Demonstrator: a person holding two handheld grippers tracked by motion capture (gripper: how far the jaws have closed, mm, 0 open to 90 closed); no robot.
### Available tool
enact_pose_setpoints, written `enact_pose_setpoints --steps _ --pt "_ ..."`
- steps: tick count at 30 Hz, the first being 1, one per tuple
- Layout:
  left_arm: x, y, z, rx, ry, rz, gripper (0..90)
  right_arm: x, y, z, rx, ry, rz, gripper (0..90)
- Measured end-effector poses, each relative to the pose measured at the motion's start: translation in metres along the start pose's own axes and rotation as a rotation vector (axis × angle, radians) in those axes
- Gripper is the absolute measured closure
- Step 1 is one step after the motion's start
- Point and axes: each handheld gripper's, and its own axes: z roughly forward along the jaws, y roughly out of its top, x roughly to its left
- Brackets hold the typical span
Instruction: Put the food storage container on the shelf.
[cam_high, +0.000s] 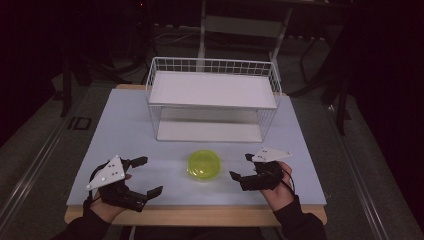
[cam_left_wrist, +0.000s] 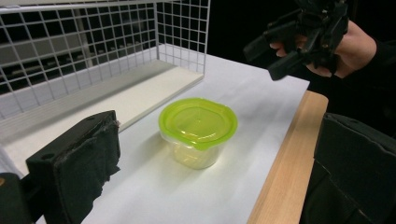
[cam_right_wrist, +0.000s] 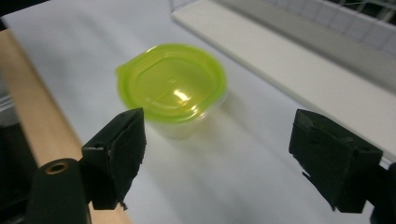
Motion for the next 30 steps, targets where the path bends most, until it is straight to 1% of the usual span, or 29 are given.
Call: enact_pose_setpoints --steps 2,3,4,5,7,8,9,10,11,12,13,14,15,16,17,18,19,20,21,22,24,25,26,27,28,29,30 --pt "0.001 0.004 0.005 0.016 -0.006 0.002 1.0 0.000 0.002 -0.002 -0.019 -0.054 -0.006 18.5" --pt "0.003 0.006 0.008 0.025 -0.020 -0.002 1.0 0.000 0.004 -0.003 -0.029 -0.071 -0.007 18.9" --pt "0.004 0.009 0.011 0.033 -0.025 -0.005 1.0 0.000 0.005 -0.004 -0.033 -0.090 -0.007 20.5" --pt "0.005 0.011 0.014 0.032 -0.034 -0.010 1.0 -0.001 0.006 -0.005 -0.034 -0.099 -0.008 21.3" --pt "0.008 0.016 0.020 0.043 -0.039 -0.031 1.0 -0.003 0.009 -0.006 -0.035 -0.110 0.015 21.2" --pt "0.010 0.018 0.024 0.046 -0.042 -0.040 1.0 -0.004 0.011 -0.007 -0.044 -0.093 0.036 21.1" --pt "0.010 0.018 0.024 0.046 -0.042 -0.040 1.0 -0.004 0.011 -0.007 -0.044 -0.093 0.036 21.1" --pt "0.013 0.023 0.031 0.057 -0.051 -0.060 1.0 -0.006 0.012 -0.008 -0.058 -0.078 0.052 21.1" --pt "0.015 0.024 0.035 0.061 -0.058 -0.071 1.0 -0.007 0.015 -0.008 -0.064 -0.089 0.066 19.5" --pt "0.017 0.026 0.038 0.067 -0.074 -0.081 1.1 -0.008 0.016 -0.008 -0.066 -0.085 0.071 15.2" --pt "0.018 0.027 0.042 0.077 -0.076 -0.090 1.0 -0.009 0.017 -0.007 -0.063 -0.091 0.079 14.2" --pt "0.019 0.027 0.045 0.081 -0.083 -0.096 1.0 -0.011 0.018 -0.005 -0.065 -0.074 0.087 13.9" --pt "0.021 0.028 0.048 0.080 -0.095 -0.106 1.1 -0.012 0.019 -0.004 -0.060 -0.065 0.085 14.1" --pt "0.022 0.028 0.051 0.082 -0.092 -0.115 1.1 -0.013 0.020 -0.003 -0.056 -0.069 0.079 14.1" --pt "0.023 0.027 0.054 0.084 -0.092 -0.118 1.1 -0.015 0.021 -0.001 -0.050 -0.062 0.079 13.9" --pt "0.024 0.026 0.057 0.089 -0.090 -0.121 1.1 -0.016 0.021 0.001 -0.044 -0.059 0.090 14.1" --pt "0.025 0.025 0.059 0.091 -0.078 -0.117 3.3 -0.017 0.022 0.002 -0.043 -0.059 0.104 14.2" --pt "0.026 0.024 0.062 0.093 -0.076 -0.125 4.8 -0.018 0.022 0.005 -0.031 -0.045 0.123 14.0" --pt "0.028 0.023 0.066 0.103 -0.077 -0.139 4.9 -0.019 0.022 0.007 -0.018 -0.035 0.145 13.9" --pt "0.030 0.022 0.069 0.109 -0.076 -0.157 5.4 -0.020 0.022 0.010 -0.010 -0.036 0.160 13.8" --pt "0.034 0.019 0.074 0.104 -0.066 -0.193 10.3 -0.021 0.023 0.016 0.003 -0.018 0.200 12.0" --pt "0.037 0.018 0.077 0.109 -0.066 -0.217 13.3 -0.022 0.023 0.018 0.000 -0.025 0.229 13.3" --pt "0.039 0.017 0.080 0.118 -0.065 -0.247 14.8 -0.023 0.024 0.021 0.003 -0.005 0.248 12.8" --pt "0.039 0.017 0.080 0.118 -0.065 -0.247 14.8 -0.023 0.024 0.021 0.003 -0.005 0.248 12.8" --pt "0.039 0.017 0.080 0.118 -0.065 -0.247 14.8 -0.024 0.024 0.024 0.010 0.013 0.265 12.8" --pt "0.042 0.014 0.090 0.162 -0.052 -0.312 14.8 -0.024 0.024 0.024 0.010 0.013 0.265 13.1" --pt "0.043 0.012 0.094 0.191 -0.040 -0.339 16.1 -0.026 0.025 0.029 0.019 0.028 0.297 16.0"
